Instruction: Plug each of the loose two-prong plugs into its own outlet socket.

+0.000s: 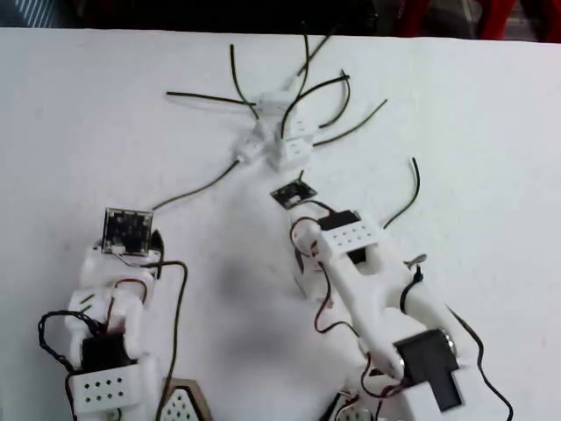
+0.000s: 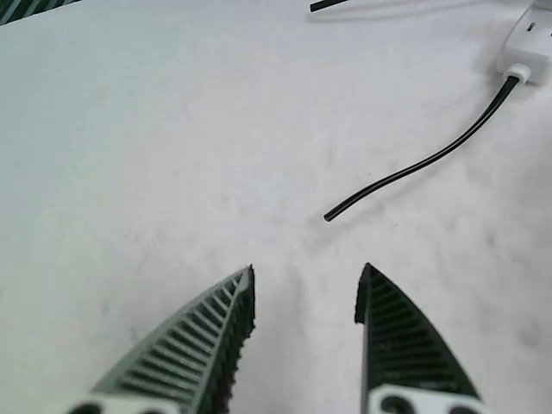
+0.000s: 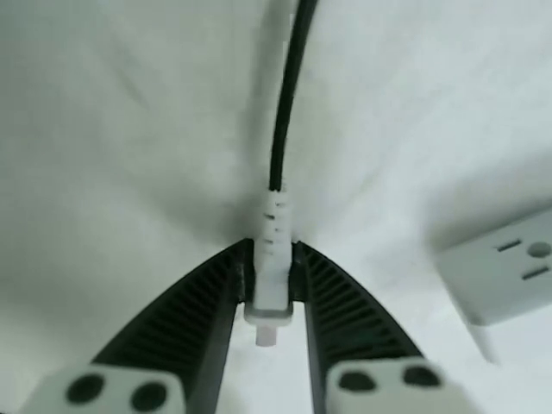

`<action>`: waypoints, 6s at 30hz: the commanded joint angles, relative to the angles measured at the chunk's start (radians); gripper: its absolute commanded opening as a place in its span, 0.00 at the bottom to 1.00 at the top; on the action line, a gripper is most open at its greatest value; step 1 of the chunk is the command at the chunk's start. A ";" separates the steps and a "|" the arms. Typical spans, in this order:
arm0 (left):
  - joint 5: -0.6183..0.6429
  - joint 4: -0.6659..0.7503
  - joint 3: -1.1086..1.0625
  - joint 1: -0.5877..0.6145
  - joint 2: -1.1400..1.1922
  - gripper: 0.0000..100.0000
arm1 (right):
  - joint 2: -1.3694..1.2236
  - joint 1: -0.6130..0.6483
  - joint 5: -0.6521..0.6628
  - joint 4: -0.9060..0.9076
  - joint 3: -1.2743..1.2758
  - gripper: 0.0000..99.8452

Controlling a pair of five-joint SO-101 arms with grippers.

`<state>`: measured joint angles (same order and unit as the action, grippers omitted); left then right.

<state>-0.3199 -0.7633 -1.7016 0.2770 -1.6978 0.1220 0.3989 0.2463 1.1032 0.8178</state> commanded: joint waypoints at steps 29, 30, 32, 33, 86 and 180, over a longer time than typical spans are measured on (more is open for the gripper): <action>0.000 -0.003 0.003 -0.012 -0.010 0.20 | -0.007 -0.004 0.002 0.185 -0.112 0.02; 0.000 -0.003 0.003 -0.012 -0.010 0.20 | -0.005 -0.005 0.002 0.189 -0.112 0.02; 0.000 -0.003 0.003 -0.012 -0.010 0.20 | 0.005 -0.004 0.002 0.196 -0.117 0.02; 0.000 -0.003 0.003 -0.012 -0.010 0.20 | 0.013 -0.004 0.002 0.213 -0.123 0.02; 0.189 0.061 0.367 -0.685 -0.015 0.20 | 1.537 0.349 -0.143 -0.378 0.631 0.02; 0.052 -0.255 1.165 -0.731 1.345 0.02 | 1.541 -0.725 -0.623 -0.700 0.589 0.02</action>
<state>-0.1680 -1.1254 -0.3928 -0.5409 -0.2432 1.6425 -0.3606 -0.3782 0.4235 1.4316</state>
